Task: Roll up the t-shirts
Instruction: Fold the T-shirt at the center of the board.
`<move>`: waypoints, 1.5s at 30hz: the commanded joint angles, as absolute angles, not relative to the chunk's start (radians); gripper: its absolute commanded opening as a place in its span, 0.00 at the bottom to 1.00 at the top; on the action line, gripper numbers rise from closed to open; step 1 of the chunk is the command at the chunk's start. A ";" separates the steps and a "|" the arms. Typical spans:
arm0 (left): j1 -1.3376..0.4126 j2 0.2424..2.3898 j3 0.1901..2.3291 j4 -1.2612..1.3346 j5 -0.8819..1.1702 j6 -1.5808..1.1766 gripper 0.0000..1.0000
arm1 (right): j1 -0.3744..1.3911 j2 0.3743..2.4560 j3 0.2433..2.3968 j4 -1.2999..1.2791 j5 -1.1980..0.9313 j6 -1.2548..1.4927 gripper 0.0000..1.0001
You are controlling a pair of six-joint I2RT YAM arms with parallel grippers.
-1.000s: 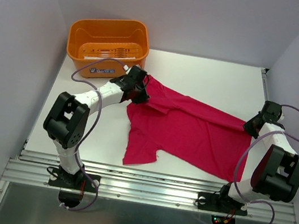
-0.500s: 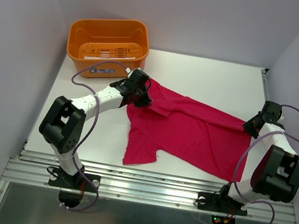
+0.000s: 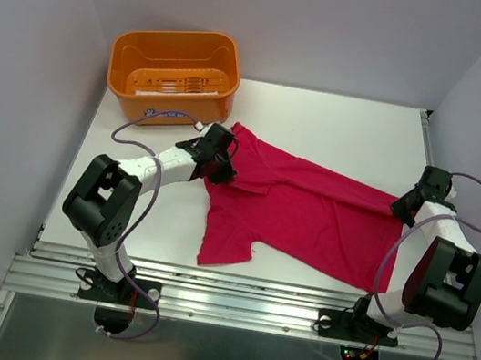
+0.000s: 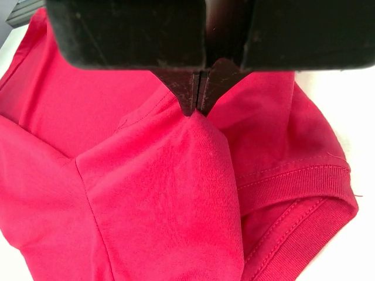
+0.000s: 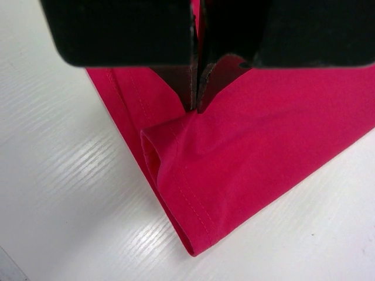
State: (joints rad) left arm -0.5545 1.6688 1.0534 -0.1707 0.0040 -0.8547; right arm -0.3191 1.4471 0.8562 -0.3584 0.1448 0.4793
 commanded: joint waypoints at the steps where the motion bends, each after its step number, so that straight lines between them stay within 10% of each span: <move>1: -0.554 1.655 1.032 -0.150 -0.026 -0.847 0.00 | -0.319 1.407 0.847 -0.353 0.187 0.480 0.01; 4: -0.555 1.666 1.035 -0.147 -0.005 -0.830 0.00 | -0.319 1.408 0.845 -0.362 0.184 0.480 0.01; 9: -0.551 1.657 1.072 -0.190 0.023 -0.792 0.43 | -0.319 1.394 0.853 -0.391 0.213 0.486 0.38; 13: -0.514 1.600 1.130 -0.253 -0.070 -0.738 0.53 | -0.319 1.356 0.896 -0.431 0.247 0.485 0.54; 19: -0.494 1.607 1.293 -0.273 -0.161 -0.618 0.52 | -0.319 1.318 0.953 -0.448 0.203 0.483 0.52; 26: -0.495 1.773 1.463 -0.226 -0.077 -0.568 0.36 | -0.174 1.443 0.988 -0.390 0.104 0.506 0.22; 45: -0.489 2.220 1.786 -0.245 -0.100 -0.505 0.31 | -0.147 1.747 1.000 -0.310 0.192 0.548 0.19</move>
State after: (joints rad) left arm -0.4915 2.2181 1.7313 -0.2287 -0.0566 -0.5259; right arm -0.1425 1.7229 1.0084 -0.3370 0.1173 0.5457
